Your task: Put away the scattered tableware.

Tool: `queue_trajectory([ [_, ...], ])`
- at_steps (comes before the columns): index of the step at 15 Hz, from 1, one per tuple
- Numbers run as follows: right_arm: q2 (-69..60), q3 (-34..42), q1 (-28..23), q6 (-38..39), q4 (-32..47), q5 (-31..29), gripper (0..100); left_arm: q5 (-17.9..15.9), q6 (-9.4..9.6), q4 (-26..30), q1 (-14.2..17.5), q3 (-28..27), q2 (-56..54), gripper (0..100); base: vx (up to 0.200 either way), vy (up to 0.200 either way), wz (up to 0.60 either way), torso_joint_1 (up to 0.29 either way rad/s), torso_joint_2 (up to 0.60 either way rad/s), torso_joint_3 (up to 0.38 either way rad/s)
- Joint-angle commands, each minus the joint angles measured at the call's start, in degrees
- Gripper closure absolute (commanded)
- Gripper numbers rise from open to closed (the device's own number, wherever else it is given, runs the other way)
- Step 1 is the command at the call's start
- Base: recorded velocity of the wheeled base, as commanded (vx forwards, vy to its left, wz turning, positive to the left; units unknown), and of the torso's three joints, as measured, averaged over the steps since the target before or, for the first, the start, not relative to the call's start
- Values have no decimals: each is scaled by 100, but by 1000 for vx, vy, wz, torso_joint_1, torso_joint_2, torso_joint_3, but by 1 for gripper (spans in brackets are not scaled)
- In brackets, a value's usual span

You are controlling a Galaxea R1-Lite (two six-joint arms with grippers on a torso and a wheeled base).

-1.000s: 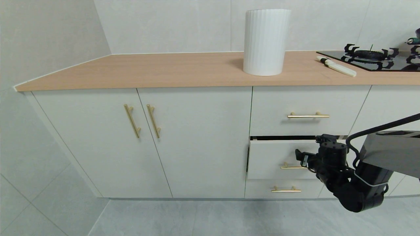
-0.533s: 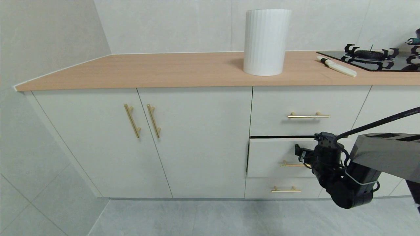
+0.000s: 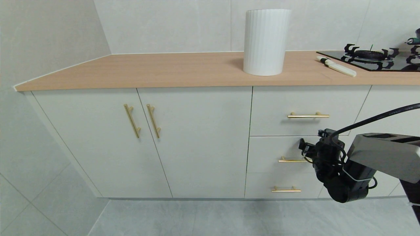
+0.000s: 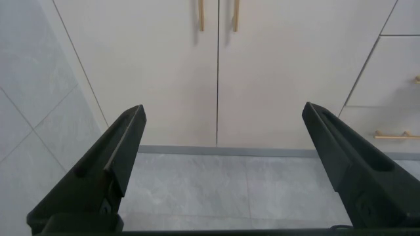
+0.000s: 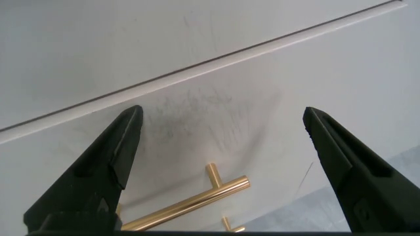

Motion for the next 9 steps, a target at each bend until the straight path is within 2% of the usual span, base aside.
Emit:
queue_trajectory([
  [1,19,-48,-32,3,-8,-3,0,2,-4,-2,5,1,0,0,0,0,0,0,0,0],
  [9,54,-180,-85,-5,-8,-117,0,2,-4,-2,5,1,0,0,0,0,0,0,0,0],
])
